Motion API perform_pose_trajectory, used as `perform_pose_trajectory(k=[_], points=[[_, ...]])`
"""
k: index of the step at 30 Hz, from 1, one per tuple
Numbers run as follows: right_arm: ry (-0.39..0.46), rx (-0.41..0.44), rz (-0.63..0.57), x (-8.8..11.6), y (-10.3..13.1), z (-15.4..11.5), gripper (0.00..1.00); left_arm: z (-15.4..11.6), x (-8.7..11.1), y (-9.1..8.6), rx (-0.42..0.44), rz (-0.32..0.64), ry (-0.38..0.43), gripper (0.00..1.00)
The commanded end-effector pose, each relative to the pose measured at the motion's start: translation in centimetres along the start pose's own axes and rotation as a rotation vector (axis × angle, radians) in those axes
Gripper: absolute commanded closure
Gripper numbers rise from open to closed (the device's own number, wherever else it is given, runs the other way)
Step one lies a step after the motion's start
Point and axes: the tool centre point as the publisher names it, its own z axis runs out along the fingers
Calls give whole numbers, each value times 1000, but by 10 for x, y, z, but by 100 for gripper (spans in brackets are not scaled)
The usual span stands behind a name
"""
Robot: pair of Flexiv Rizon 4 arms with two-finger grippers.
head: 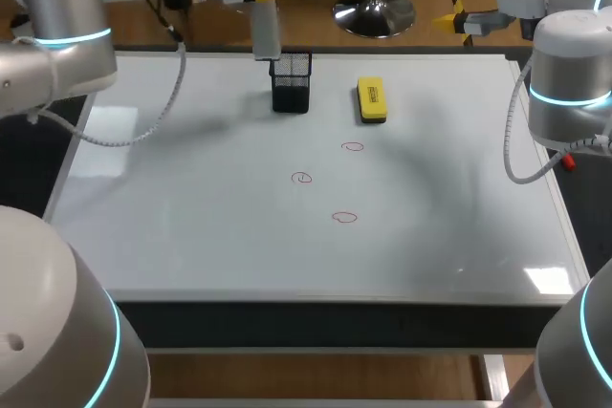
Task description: Pick up the inspection probe, press it on each red-marked spot on the whiteboard one by one, put down the probe, pick up the eraser, and wipe off all the red marks.
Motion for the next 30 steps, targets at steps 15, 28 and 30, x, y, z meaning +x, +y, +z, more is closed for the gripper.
perform_pose_trajectory(k=[15,28,30], points=[[1,1,0,0,0,0,0,-70,13,26,-39,10,16,100],[1,1,0,0,0,0,0,-109,13,54,-36,23,9,100],[1,1,0,0,0,0,0,-112,12,57,-39,22,5,100]])
